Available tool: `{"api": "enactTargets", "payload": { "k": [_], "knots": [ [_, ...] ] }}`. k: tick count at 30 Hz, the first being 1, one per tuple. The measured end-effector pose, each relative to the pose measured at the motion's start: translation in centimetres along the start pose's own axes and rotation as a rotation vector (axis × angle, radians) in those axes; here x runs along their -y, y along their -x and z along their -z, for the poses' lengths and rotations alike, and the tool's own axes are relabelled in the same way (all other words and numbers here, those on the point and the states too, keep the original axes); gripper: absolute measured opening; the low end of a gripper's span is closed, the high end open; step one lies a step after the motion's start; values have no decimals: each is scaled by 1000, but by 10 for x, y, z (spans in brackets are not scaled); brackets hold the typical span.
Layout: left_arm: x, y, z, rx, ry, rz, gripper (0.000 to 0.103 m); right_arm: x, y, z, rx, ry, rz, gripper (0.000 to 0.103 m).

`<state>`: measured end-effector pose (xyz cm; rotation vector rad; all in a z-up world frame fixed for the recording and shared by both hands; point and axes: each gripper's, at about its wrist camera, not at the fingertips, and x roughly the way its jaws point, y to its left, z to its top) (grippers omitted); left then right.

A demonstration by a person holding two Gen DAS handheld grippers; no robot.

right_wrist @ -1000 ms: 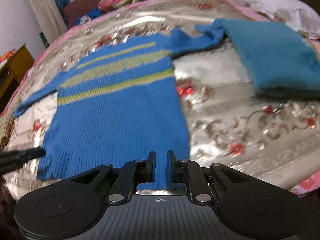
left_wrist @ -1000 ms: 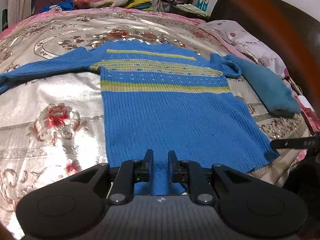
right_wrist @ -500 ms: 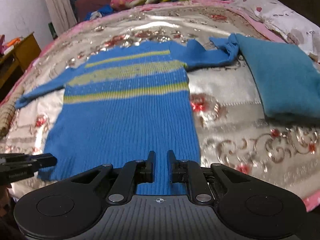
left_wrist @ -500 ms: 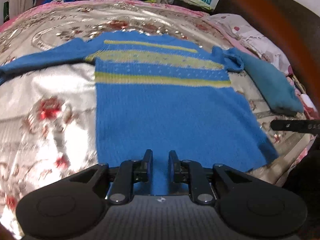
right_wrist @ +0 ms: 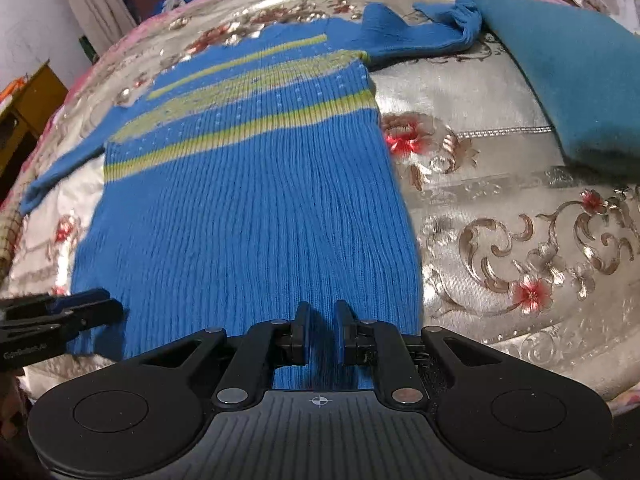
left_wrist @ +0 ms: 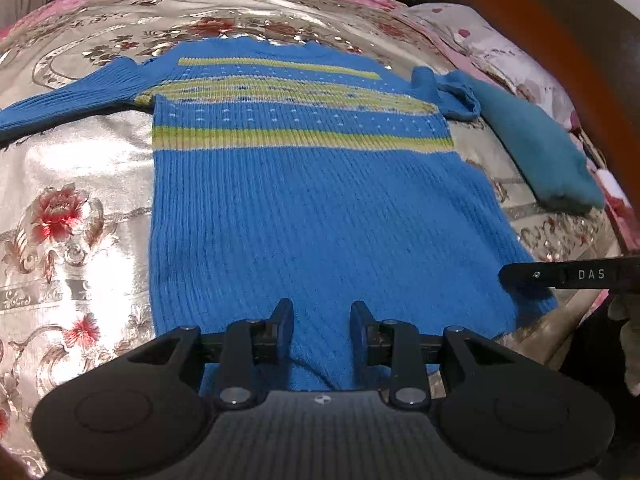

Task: Fold small clothes
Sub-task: 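Open both grippers and release the sweater hem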

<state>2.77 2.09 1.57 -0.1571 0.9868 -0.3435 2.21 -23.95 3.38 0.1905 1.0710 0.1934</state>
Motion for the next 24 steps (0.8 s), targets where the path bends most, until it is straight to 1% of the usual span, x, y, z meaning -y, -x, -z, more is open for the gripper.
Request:
{"api": "enactTargets", "payload": {
  "k": [3, 5, 8, 10, 14, 18, 21, 24],
  "knots": [
    [6, 5, -6, 15, -9, -12, 37, -3, 5, -5, 30, 14, -20, 15],
    [12, 7, -8, 16, -24, -20, 37, -3, 5, -7, 46, 23, -15, 15],
    [20, 8, -6, -5, -48, -45, 37, 2, -4, -5, 20, 9, -11, 18],
    [25, 9, -5, -24, -56, -74, 37, 7, -6, -1, 6, -12, -33, 18],
    [35, 14, -6, -33, -49, -71, 37, 12, 9, 0, 68, -34, -88, 18],
    [51, 27, -14, -10, -72, -100, 37, 17, 19, -5, 130, -53, -118, 18],
    [62, 34, -20, -10, -92, -99, 38, 19, 21, -3, 144, -83, -152, 18],
    [68, 35, -22, 7, -90, -91, 38, 16, 28, 1, 176, -77, -181, 18]
  ]
}}
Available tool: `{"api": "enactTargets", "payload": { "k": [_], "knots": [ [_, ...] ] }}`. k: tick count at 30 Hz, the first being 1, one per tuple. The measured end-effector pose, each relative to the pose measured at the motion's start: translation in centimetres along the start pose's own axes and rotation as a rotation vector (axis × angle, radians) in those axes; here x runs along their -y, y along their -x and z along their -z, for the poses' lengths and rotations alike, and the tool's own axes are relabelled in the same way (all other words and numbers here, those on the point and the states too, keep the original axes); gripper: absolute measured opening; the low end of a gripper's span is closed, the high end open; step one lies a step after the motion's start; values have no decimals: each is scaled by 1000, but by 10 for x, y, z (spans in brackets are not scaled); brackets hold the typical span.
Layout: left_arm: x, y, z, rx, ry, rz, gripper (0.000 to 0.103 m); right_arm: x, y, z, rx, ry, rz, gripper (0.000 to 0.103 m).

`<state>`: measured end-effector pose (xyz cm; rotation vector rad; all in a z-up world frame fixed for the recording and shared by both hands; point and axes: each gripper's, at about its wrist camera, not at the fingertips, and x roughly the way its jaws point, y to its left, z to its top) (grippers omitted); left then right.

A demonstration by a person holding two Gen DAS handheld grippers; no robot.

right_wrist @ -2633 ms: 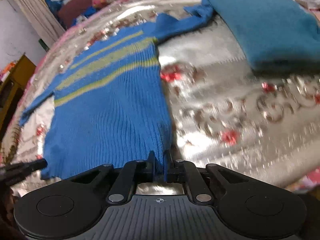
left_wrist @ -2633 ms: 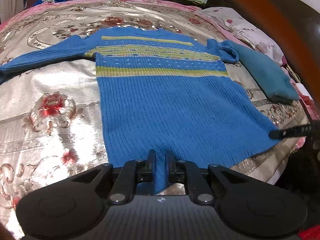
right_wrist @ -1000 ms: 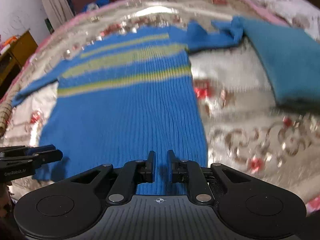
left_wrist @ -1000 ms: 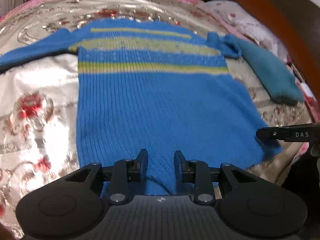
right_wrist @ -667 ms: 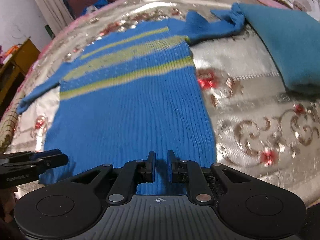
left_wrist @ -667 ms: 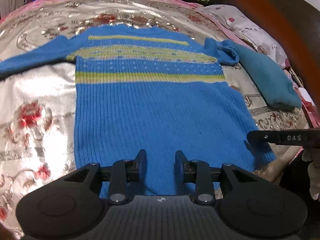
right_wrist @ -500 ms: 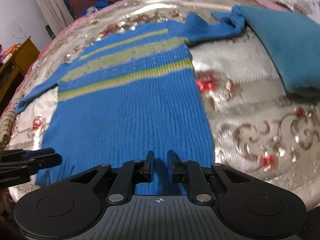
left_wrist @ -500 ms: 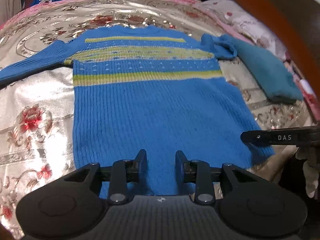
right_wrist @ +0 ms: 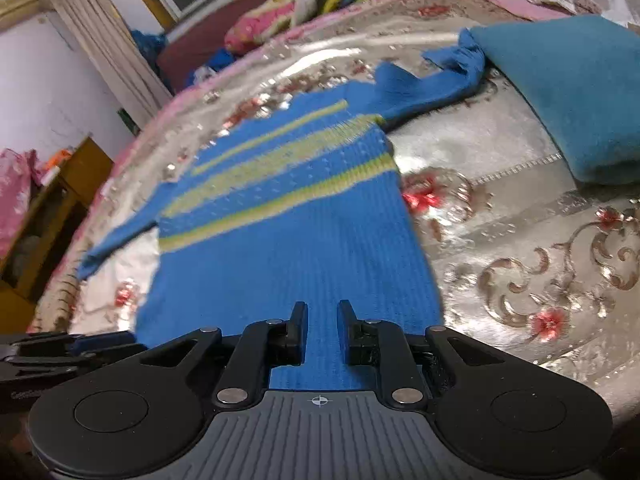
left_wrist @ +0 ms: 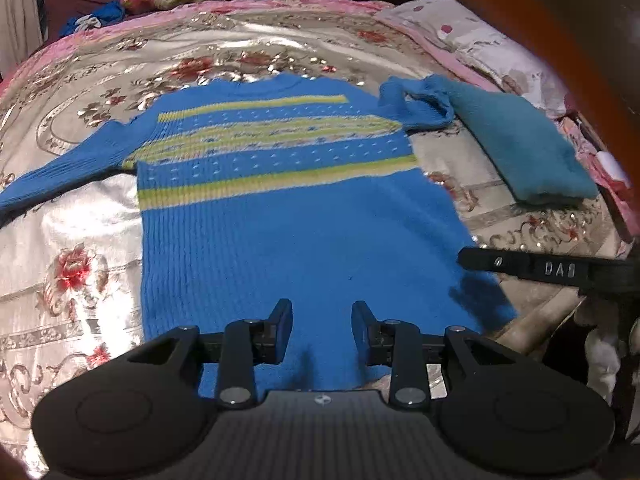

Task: Fold small clothes
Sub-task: 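Open both grippers and release the sweater hem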

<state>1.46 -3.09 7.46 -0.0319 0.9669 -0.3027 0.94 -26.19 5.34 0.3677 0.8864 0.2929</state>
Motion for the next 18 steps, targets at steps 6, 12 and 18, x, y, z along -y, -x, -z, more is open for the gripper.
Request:
{"api": "enactTargets", "payload": {
  "k": [6, 12, 18],
  "knots": [
    [10, -9, -1, -2, 9, 59, 38, 0, 9, -1, 36, 31, 37, 18],
    [8, -33, -18, 6, 18, 85, 38, 5, 9, -14, 50, 42, 86, 18],
    [3, -65, -33, 1, -3, 97, 38, 16, 1, -38, 56, 56, 167, 18]
  ]
}}
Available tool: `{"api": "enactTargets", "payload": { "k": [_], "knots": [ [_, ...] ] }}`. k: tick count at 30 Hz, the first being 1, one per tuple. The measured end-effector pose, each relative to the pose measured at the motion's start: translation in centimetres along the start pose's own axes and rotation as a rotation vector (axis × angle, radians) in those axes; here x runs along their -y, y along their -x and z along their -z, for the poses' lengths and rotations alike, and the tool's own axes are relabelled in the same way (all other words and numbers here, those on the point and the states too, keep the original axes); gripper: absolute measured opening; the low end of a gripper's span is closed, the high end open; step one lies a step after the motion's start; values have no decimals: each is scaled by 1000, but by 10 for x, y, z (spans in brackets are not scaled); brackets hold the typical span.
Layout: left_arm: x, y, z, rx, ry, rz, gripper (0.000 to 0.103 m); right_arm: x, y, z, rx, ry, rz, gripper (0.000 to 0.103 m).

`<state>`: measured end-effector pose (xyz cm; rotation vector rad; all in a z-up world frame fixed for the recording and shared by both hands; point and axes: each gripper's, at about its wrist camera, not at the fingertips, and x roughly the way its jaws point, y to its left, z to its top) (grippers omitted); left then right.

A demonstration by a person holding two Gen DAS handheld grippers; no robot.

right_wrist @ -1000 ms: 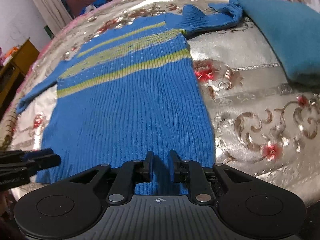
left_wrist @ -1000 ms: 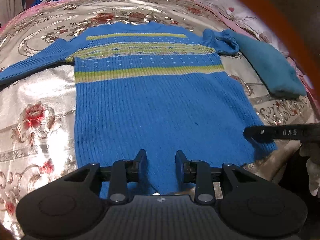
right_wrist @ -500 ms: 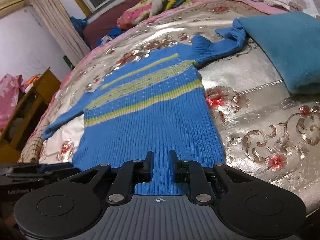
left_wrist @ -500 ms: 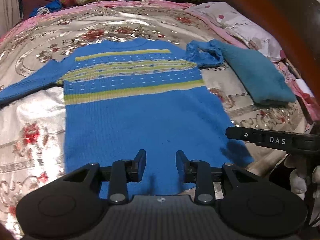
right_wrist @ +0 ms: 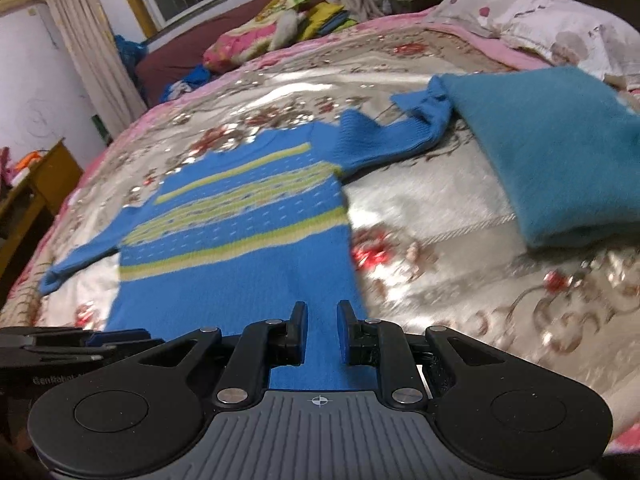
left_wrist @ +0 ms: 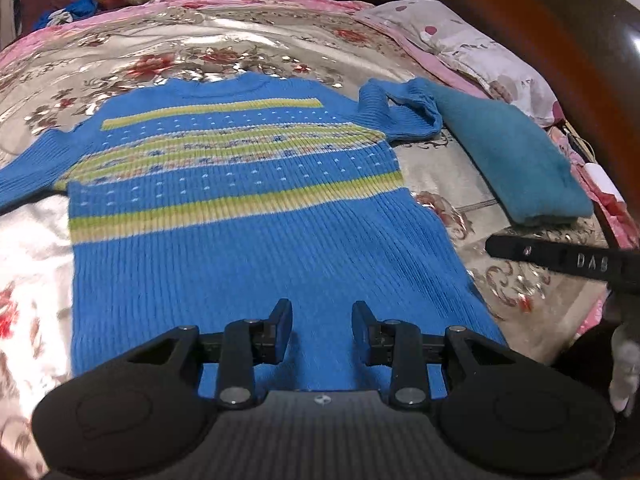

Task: Fold small clothes
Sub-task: 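Open both grippers and release the sweater hem, then grasp the sweater sleeve cuff beside the teal cloth with the right gripper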

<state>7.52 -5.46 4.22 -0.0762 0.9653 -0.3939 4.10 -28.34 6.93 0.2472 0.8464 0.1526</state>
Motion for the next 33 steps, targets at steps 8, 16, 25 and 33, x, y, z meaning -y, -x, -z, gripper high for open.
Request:
{"api": "enactTargets", "payload": {
  "k": [8, 16, 25, 33],
  "knots": [
    [-11, -31, -28, 45, 29, 60, 38, -6, -34, -43, -5, 46, 37, 18],
    [-34, -47, -47, 71, 60, 47, 38, -12, -62, -78, -1, 99, 83, 18],
    [-39, -66, -71, 98, 110, 100, 38, -1, -102, -147, 23, 187, 166, 18],
    [-42, -85, -82, 81, 129, 125, 39, 21, -165, -199, 22, 205, 222, 18]
  ]
}}
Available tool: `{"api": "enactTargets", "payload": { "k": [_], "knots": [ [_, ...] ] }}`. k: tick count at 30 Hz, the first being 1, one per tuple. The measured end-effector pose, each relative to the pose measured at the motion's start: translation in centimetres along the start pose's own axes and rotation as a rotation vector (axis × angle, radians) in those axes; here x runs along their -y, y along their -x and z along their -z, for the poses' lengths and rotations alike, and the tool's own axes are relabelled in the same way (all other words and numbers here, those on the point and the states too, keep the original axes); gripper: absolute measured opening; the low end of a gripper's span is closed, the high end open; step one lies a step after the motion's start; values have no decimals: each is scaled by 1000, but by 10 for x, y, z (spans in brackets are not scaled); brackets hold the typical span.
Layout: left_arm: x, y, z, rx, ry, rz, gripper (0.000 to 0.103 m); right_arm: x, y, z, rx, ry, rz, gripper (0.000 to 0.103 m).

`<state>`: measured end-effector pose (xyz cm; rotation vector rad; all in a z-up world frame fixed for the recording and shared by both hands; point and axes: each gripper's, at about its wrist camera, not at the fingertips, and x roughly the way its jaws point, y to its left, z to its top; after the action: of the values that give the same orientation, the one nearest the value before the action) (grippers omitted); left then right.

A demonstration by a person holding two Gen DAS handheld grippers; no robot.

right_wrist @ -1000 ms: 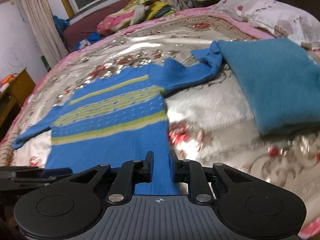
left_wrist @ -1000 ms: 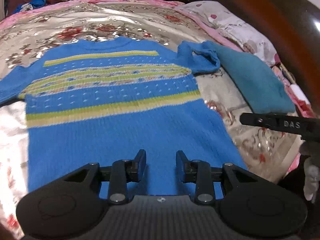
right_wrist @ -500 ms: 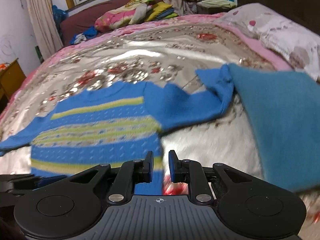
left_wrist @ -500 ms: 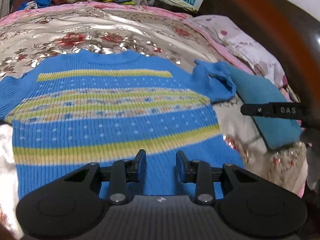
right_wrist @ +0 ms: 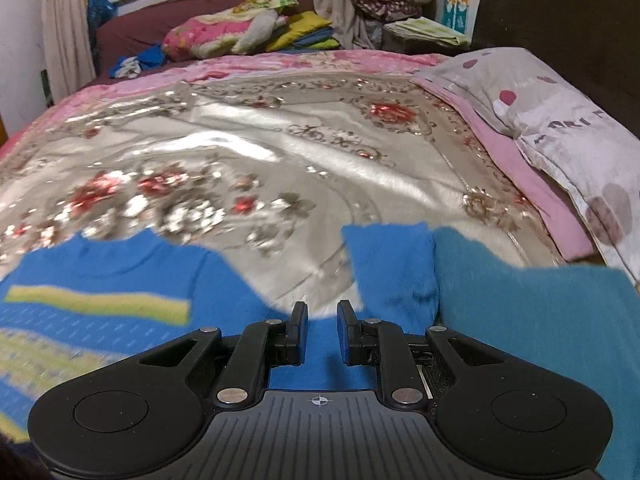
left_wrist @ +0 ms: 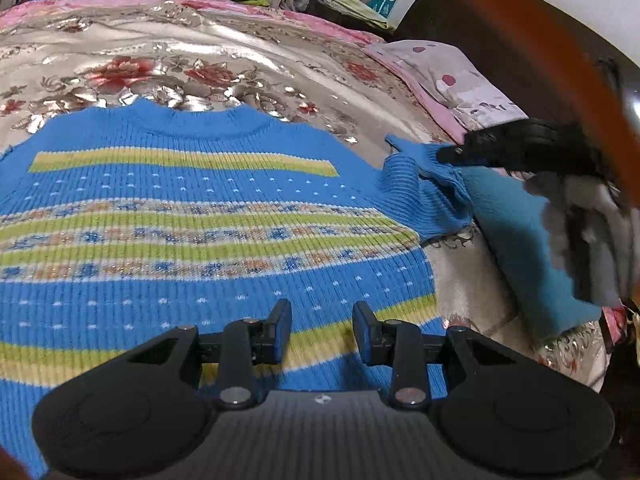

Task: Fold small clothes
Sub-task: 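Grasp the sweater sleeve cuff beside the teal cloth with the right gripper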

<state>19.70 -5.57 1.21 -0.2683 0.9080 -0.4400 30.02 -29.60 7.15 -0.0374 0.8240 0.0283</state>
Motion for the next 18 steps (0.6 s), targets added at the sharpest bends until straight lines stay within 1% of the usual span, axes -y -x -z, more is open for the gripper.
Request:
{"api": "enactTargets", "payload": {
  "k": [5, 8, 10, 15, 16, 18],
  "knots": [
    [0, -9, -5, -12, -6, 8, 39, 8, -40, -16, -29, -21, 5, 18],
    [-1, -11, -6, -10, -5, 19, 39, 11, -59, -22, -43, -13, 29, 18],
    [-4, -11, -6, -12, 5, 29, 40, 15, -71, -25, -73, -30, 25, 18],
    [-10, -8, -2, -23, 26, 47, 41, 20, -87, -27, -104, -70, 5, 18],
    [-11, -7, -1, -24, 25, 47, 41, 19, -89, -28, -105, -64, 13, 17],
    [-11, -5, 1, -23, 23, 47, 41, 18, -92, -29, -99, -37, 61, 18]
  ]
}}
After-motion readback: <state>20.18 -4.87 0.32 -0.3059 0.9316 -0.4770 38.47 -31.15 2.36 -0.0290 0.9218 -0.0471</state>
